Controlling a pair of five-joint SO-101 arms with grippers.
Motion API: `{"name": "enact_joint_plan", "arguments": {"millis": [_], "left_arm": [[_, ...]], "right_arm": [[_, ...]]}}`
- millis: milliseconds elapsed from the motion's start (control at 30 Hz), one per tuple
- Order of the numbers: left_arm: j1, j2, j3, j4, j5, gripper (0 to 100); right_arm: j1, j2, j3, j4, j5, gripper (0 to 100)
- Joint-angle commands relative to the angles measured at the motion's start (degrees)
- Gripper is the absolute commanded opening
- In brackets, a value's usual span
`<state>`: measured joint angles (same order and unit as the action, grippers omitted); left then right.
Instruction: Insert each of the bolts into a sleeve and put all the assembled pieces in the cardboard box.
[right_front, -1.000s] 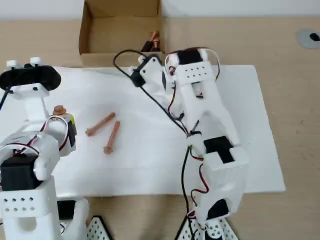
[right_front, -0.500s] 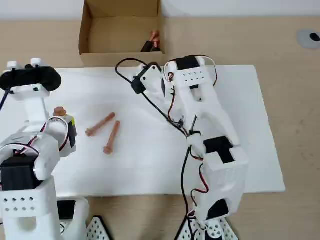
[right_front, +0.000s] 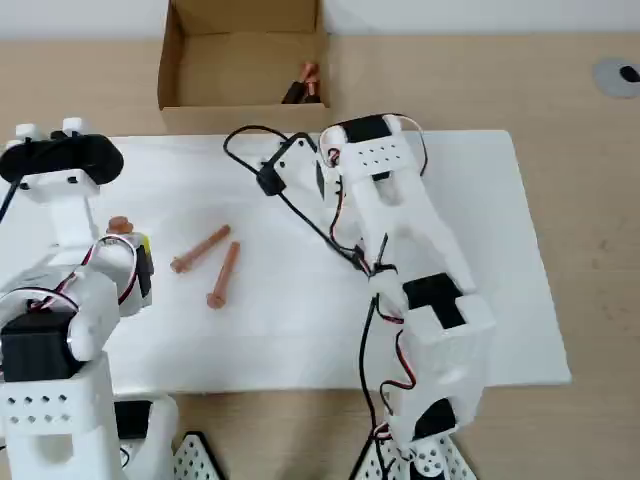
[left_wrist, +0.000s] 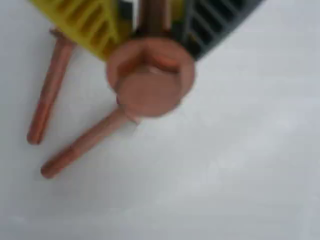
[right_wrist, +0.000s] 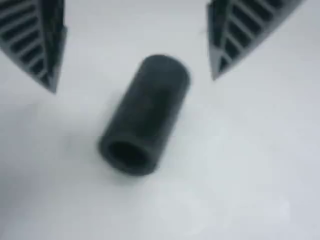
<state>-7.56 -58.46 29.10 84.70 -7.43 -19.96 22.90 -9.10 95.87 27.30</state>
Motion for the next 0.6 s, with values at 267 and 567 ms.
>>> {"name": "enact_joint_plan", "arguments": {"millis": [267,567], "left_arm": [[0.09,-1.01,-1.23,0.26,-0.18,1],[0.09,-1.01,-1.23,0.18,-0.18,1]], "right_arm": [[-1.27,-8.75,10.86,-3.6,-2.11,23.9],[-1.1,-8.57,15.6,-10.81,-2.11,23.8]]}}
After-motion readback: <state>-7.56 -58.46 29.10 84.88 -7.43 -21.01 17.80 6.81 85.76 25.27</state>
